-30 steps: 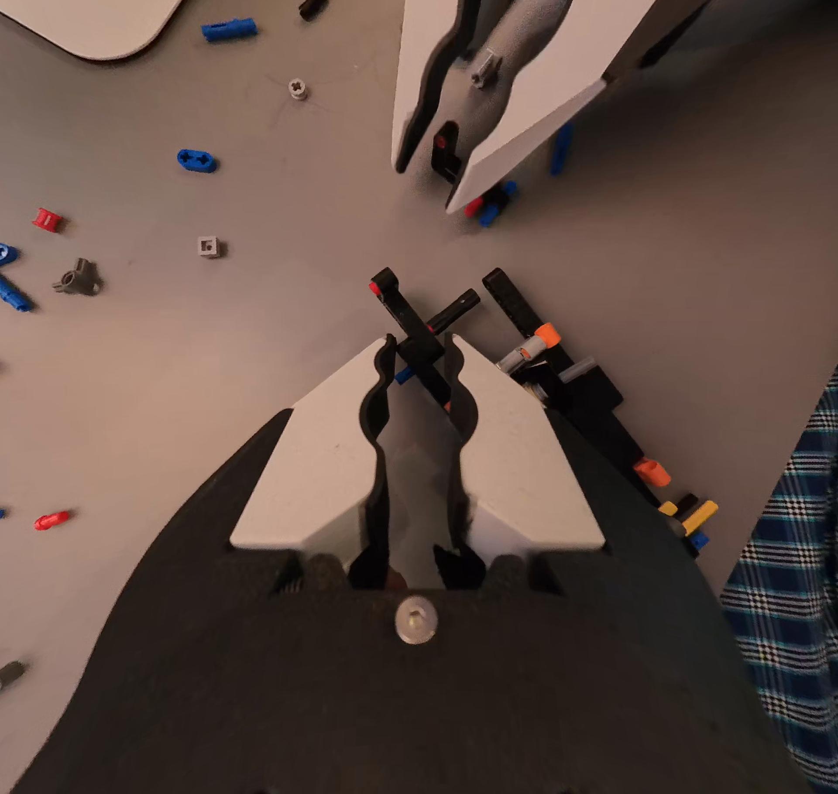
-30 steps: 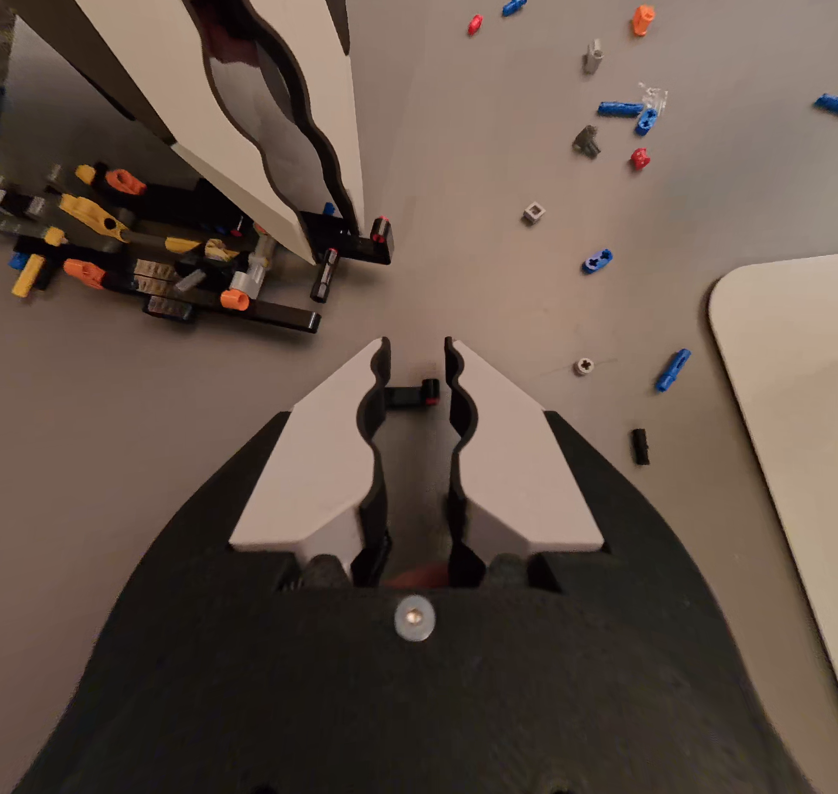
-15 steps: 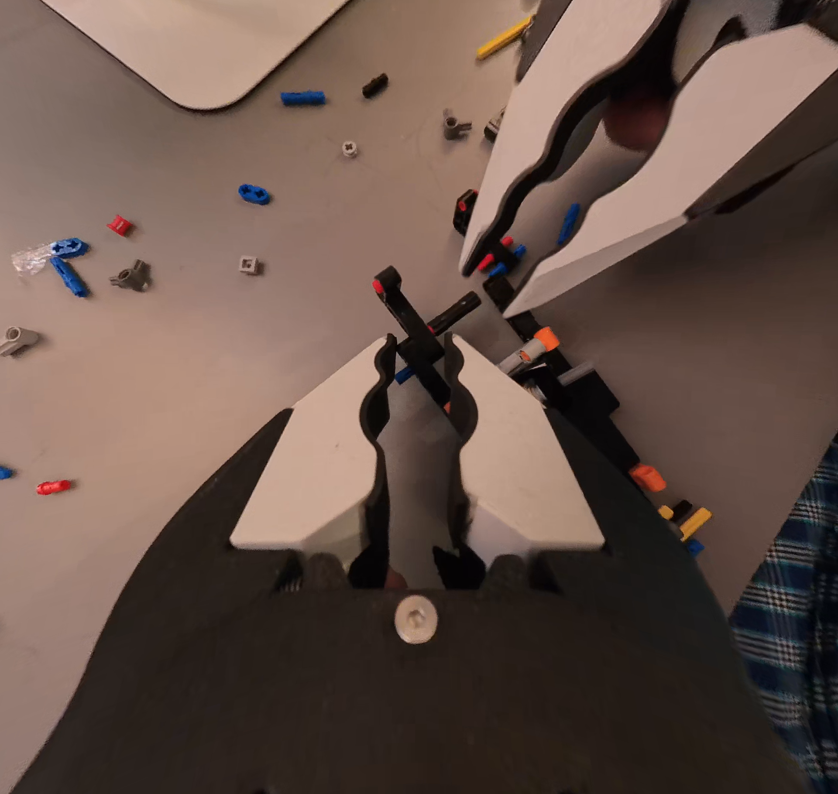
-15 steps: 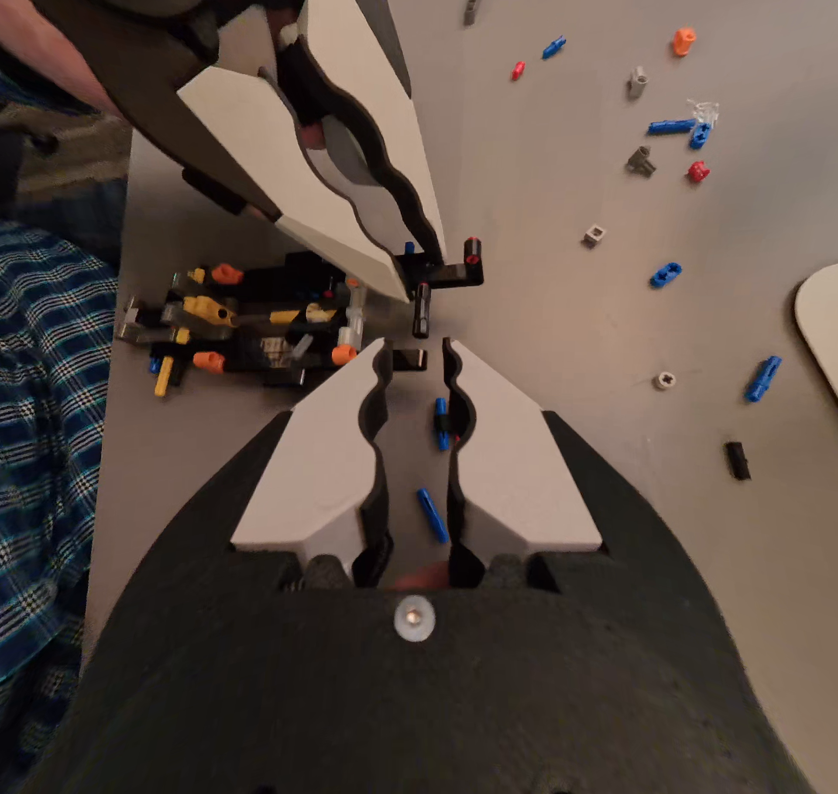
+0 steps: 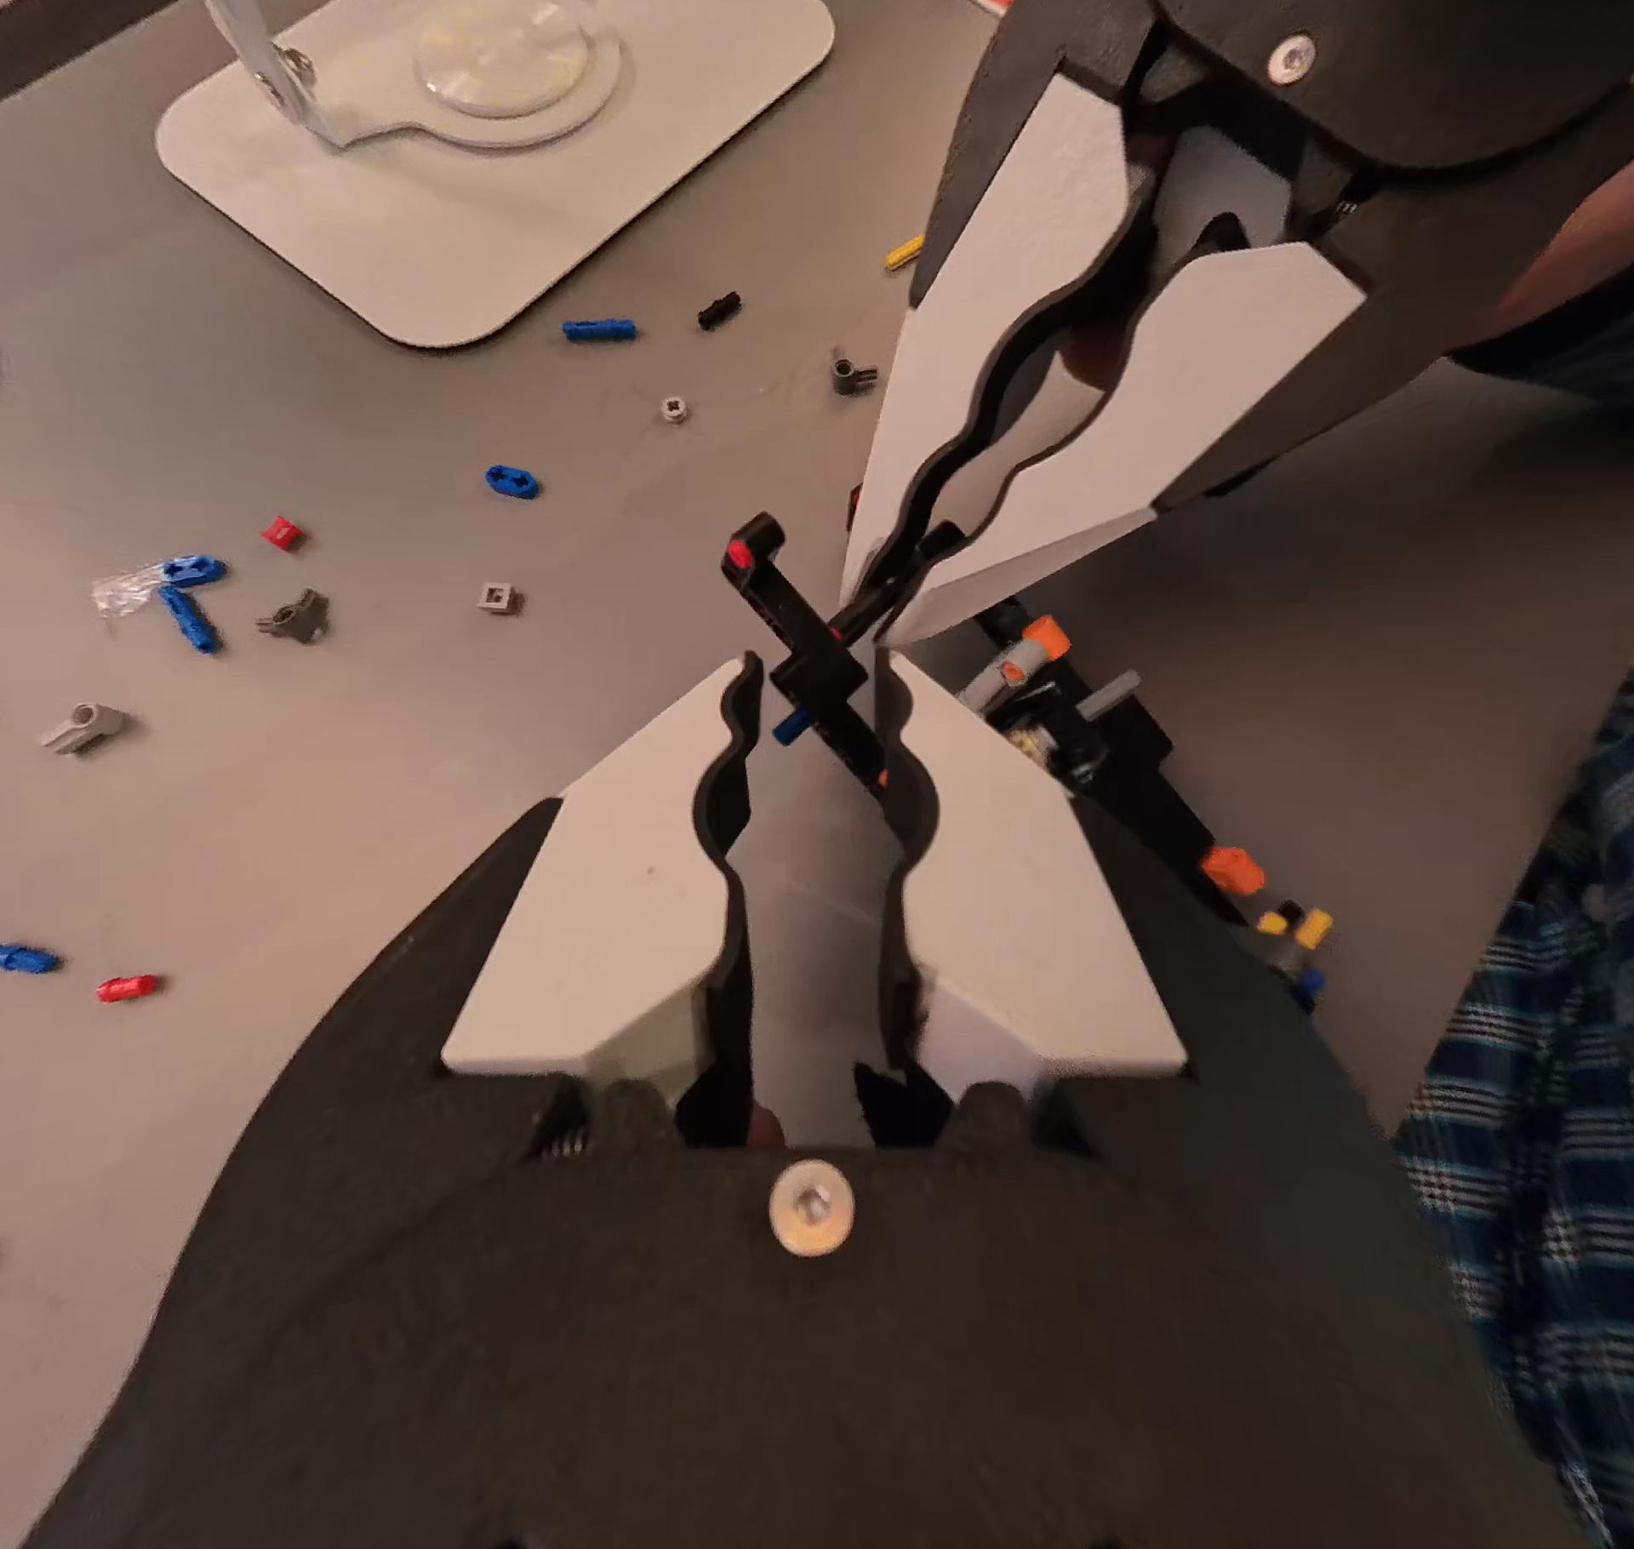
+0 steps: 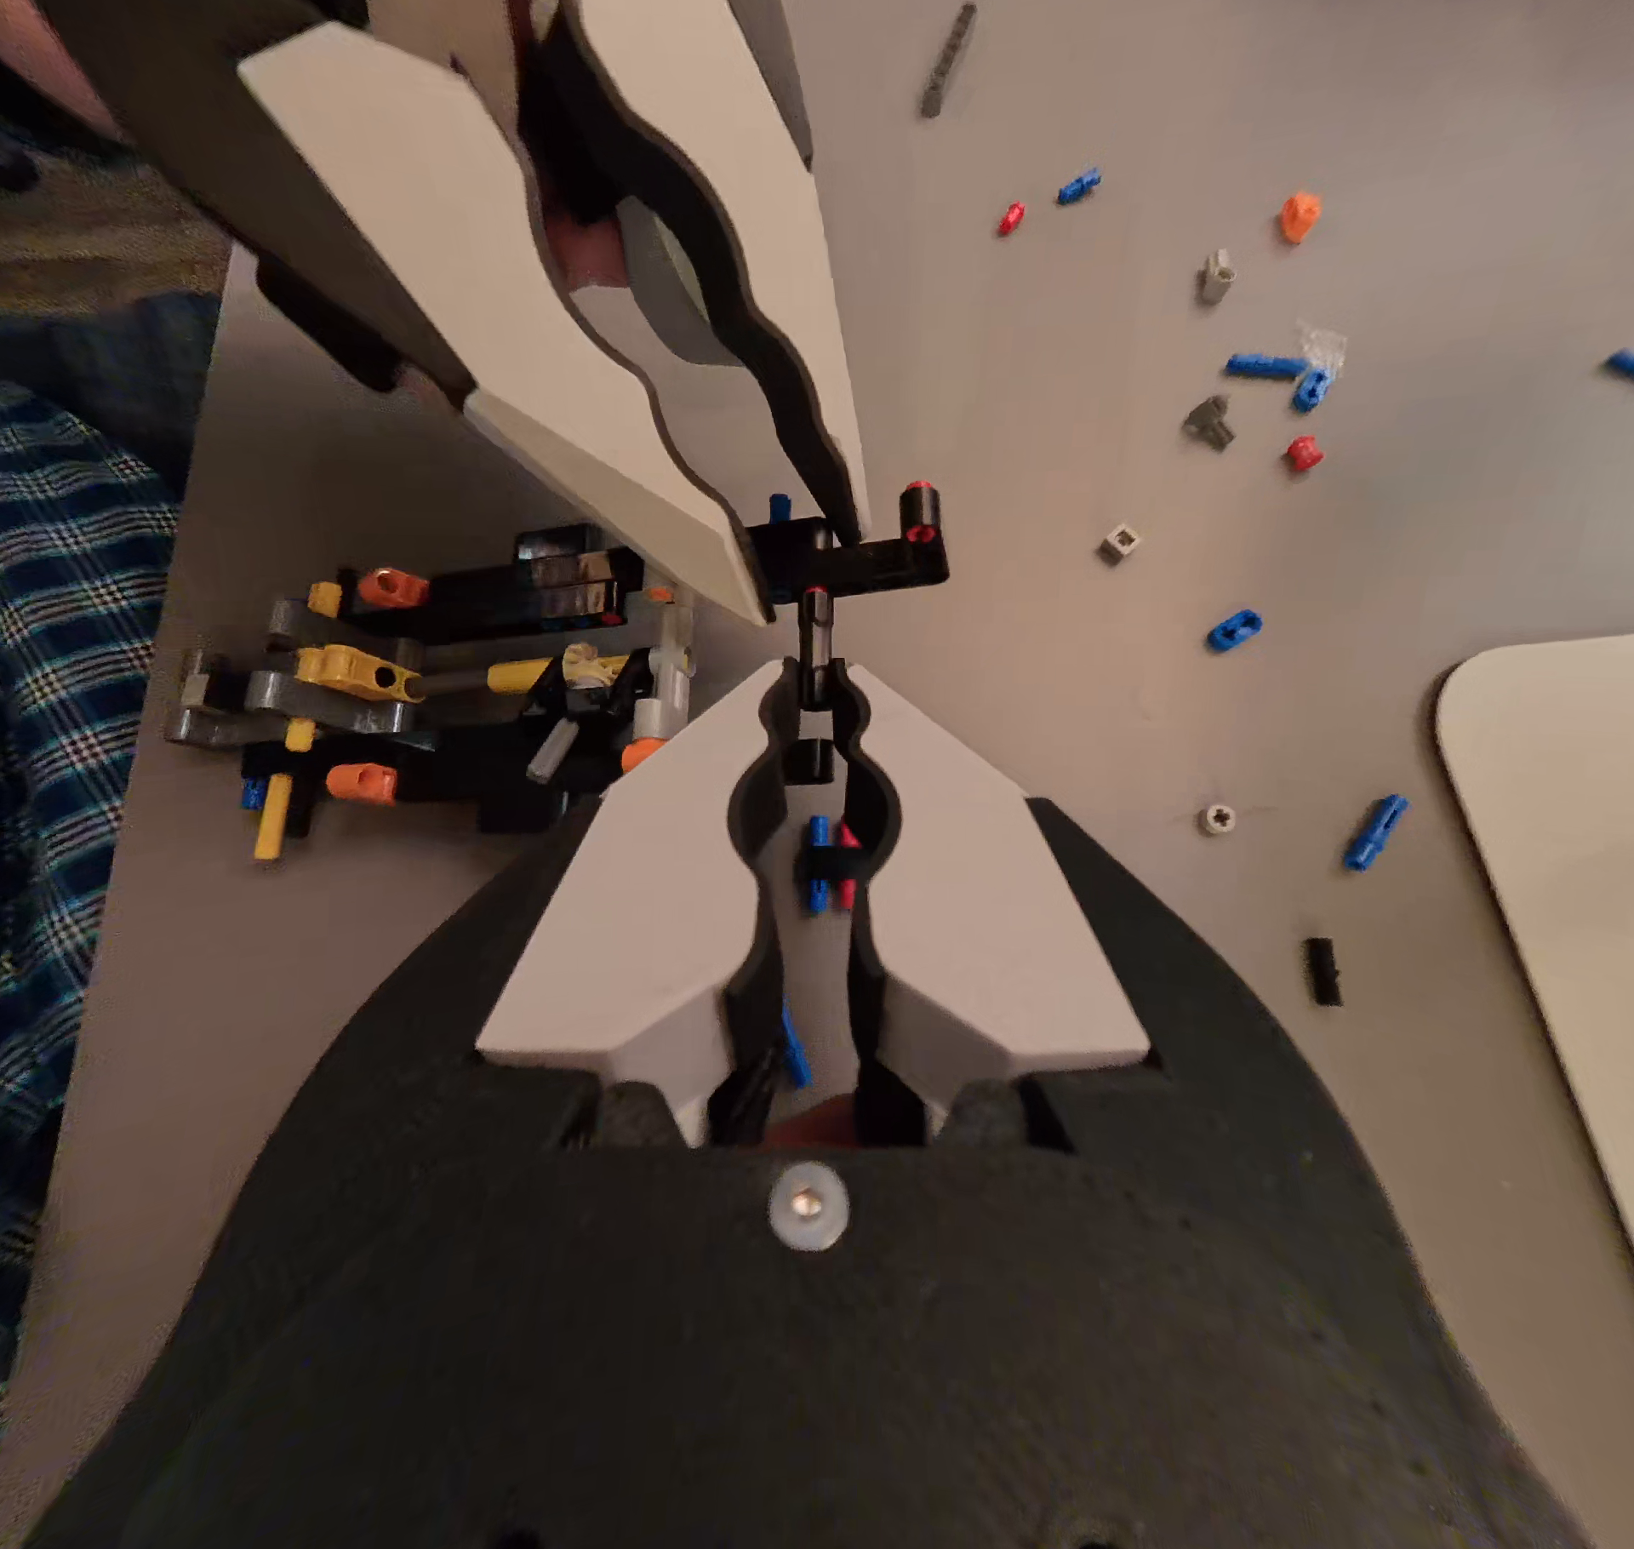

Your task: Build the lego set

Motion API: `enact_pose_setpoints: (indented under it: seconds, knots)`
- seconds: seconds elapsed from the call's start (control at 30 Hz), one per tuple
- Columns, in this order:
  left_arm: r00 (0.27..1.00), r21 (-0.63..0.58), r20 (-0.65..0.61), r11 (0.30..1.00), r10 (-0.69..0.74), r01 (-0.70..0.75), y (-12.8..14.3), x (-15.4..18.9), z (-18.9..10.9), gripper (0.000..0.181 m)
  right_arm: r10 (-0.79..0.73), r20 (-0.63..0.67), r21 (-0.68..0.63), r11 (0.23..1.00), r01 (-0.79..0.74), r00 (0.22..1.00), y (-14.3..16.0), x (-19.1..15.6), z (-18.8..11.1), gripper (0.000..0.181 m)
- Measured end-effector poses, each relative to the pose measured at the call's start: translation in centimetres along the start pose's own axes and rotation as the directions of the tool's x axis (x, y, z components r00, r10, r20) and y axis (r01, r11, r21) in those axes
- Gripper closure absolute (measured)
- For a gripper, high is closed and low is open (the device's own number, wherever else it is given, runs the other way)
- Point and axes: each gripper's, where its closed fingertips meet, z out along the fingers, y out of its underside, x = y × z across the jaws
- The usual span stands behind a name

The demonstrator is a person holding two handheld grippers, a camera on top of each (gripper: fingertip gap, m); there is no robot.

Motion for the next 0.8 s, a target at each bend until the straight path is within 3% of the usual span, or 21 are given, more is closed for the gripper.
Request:
enact_pose_setpoints:
  seconds: [0.13,0.3,0.5,0.8]
  knots:
    - [0.987,0.028,-0.143,0.996,-0.08,0.085,-0.6,0.6,-0.8,0.156,-0.074,-0.008,0.046,0.996,0.074,0.997,-0.9,0.1,-0.9,0.178]
    - [0.91,0.087,-0.37,0.969,-0.186,0.233,-2.0,1.7,-1.7,0.164,-0.187,0.007,0.098,0.978,0.185,0.982,-1.9,-0.8,-1.5,0.178]
    - [0.866,0.079,-0.442,0.952,-0.233,0.297,-2.3,1.8,-1.9,0.168,-0.239,-0.002,0.111,0.965,0.238,0.971,-2.3,-1.0,-1.7,0.178]
    - [0.835,0.119,-0.455,0.909,-0.309,0.4,-2.3,1.6,-2.0,0.172,-0.229,-0.022,0.093,0.969,0.23,0.973,-2.2,-1.0,-0.8,0.178]
